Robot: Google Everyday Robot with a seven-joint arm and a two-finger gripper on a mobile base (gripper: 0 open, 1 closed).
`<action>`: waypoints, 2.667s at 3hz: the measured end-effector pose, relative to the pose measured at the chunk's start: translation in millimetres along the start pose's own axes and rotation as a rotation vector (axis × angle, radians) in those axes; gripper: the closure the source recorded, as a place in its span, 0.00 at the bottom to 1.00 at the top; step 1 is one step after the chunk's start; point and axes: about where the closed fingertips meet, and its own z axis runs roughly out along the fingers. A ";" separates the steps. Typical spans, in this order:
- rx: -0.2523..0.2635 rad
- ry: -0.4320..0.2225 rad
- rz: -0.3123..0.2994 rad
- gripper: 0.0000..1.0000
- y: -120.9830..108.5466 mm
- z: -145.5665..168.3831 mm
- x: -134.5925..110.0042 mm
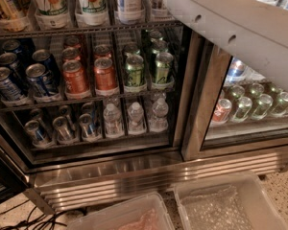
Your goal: Pick blue plastic bottle from top shelf of fridge
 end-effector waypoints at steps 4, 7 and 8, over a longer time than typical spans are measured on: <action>-0.063 -0.221 0.001 1.00 29.0 -46.2 -79.1; 0.003 -0.142 -0.032 1.00 -6.9 -91.7 -52.4; 0.003 -0.142 -0.032 1.00 -6.9 -91.7 -52.4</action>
Offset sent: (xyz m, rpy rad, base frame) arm -0.0386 0.0535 0.0347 0.0342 -0.1087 0.1362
